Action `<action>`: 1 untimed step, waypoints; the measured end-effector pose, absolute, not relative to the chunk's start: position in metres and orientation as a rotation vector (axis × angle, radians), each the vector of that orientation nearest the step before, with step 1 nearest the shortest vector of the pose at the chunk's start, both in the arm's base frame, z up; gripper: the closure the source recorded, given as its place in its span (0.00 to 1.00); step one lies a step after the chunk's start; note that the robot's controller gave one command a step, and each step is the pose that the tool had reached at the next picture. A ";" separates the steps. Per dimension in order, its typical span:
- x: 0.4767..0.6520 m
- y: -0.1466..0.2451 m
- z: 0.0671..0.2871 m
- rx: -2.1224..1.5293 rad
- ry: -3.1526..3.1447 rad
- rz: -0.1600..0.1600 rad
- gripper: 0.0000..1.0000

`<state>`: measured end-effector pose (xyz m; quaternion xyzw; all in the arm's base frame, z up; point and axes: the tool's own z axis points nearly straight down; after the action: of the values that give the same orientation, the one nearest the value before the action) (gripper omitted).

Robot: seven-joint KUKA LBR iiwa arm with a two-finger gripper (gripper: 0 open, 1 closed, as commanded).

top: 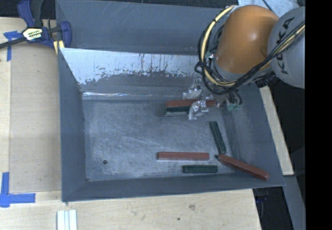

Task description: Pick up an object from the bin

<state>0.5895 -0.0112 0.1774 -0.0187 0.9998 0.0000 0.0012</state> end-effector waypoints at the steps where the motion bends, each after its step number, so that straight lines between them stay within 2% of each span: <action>1: 0.593 -0.029 0.134 0.039 3.132 0.001 1.00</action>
Offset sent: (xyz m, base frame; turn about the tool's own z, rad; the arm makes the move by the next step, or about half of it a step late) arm 0.0359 -0.0528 0.1345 -0.1342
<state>0.5931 -0.0293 0.1344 0.0125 0.9999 0.0002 0.0047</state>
